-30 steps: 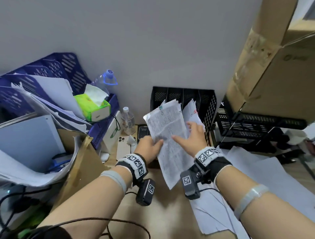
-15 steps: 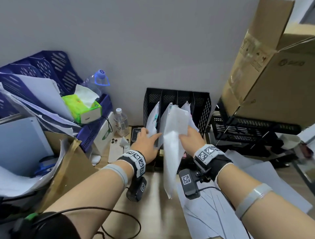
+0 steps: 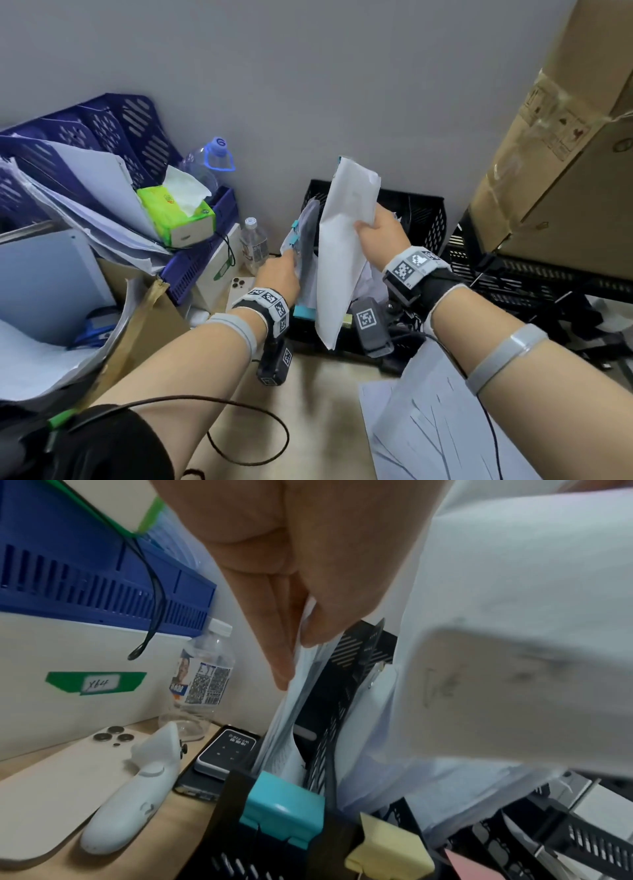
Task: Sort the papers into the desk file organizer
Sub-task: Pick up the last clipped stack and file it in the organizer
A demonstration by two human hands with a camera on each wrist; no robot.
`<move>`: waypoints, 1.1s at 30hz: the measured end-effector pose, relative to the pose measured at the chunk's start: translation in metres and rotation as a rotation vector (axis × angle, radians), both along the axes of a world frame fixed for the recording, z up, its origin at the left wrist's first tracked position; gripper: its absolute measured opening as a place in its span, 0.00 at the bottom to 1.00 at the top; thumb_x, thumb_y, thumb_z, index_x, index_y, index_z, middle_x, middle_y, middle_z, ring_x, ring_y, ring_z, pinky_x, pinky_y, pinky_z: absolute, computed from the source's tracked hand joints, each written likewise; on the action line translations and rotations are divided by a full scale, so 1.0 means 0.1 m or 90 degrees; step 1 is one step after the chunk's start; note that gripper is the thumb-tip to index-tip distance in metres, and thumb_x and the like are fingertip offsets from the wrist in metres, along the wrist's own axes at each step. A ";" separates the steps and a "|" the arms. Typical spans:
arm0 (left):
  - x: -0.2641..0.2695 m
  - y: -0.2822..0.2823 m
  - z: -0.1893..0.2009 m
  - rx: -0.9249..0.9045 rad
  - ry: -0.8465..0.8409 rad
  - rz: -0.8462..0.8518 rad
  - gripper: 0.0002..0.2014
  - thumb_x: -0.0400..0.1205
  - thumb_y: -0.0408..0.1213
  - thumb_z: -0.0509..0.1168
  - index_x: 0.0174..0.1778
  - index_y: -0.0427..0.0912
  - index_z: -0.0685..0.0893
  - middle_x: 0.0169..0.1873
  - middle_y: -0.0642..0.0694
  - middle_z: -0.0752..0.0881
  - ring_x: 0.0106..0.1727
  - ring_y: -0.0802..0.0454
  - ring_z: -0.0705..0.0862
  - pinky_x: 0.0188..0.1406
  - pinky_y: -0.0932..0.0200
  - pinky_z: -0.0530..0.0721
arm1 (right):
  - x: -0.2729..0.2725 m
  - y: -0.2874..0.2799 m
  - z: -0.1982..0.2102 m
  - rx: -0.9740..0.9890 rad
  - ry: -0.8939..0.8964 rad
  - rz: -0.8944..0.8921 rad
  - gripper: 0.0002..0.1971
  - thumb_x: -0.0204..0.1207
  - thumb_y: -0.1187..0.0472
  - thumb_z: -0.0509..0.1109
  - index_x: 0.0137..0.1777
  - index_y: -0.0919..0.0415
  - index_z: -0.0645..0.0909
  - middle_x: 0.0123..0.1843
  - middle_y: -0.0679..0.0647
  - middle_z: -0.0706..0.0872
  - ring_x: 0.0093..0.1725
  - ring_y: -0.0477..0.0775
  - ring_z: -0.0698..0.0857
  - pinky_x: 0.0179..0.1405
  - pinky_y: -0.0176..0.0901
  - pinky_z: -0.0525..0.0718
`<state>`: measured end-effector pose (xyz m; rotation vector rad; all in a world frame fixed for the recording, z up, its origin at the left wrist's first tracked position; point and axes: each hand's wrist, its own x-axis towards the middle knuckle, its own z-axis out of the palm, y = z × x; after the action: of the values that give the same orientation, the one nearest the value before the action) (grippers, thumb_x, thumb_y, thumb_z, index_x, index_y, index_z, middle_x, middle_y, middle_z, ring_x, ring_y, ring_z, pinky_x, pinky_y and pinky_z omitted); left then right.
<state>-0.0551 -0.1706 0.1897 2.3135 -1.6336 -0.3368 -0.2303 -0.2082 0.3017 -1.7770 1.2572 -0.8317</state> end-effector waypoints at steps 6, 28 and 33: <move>0.09 -0.07 0.11 -0.045 0.021 -0.007 0.11 0.82 0.29 0.58 0.58 0.42 0.77 0.45 0.30 0.89 0.47 0.28 0.87 0.41 0.48 0.78 | 0.22 -0.25 0.09 0.024 -0.112 -0.051 0.15 0.78 0.70 0.59 0.60 0.60 0.81 0.51 0.55 0.86 0.51 0.55 0.84 0.43 0.38 0.80; 0.27 -0.09 0.07 0.007 0.056 0.013 0.16 0.80 0.31 0.57 0.63 0.48 0.72 0.45 0.33 0.88 0.43 0.32 0.86 0.46 0.43 0.87 | 0.23 -0.47 -0.51 0.125 0.136 0.021 0.21 0.72 0.65 0.58 0.65 0.58 0.80 0.58 0.60 0.87 0.58 0.65 0.85 0.61 0.57 0.84; 0.26 -0.09 0.07 0.028 0.089 -0.029 0.25 0.82 0.32 0.55 0.77 0.50 0.67 0.55 0.29 0.87 0.55 0.26 0.86 0.55 0.38 0.87 | 0.37 -0.24 -0.33 0.104 -0.102 0.104 0.18 0.79 0.66 0.60 0.67 0.59 0.80 0.60 0.54 0.88 0.59 0.55 0.86 0.62 0.50 0.83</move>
<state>-0.0289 -0.1792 0.1965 2.2317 -1.6274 -0.5374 -0.1932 -0.2322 0.2683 -1.6253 1.0308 -0.7404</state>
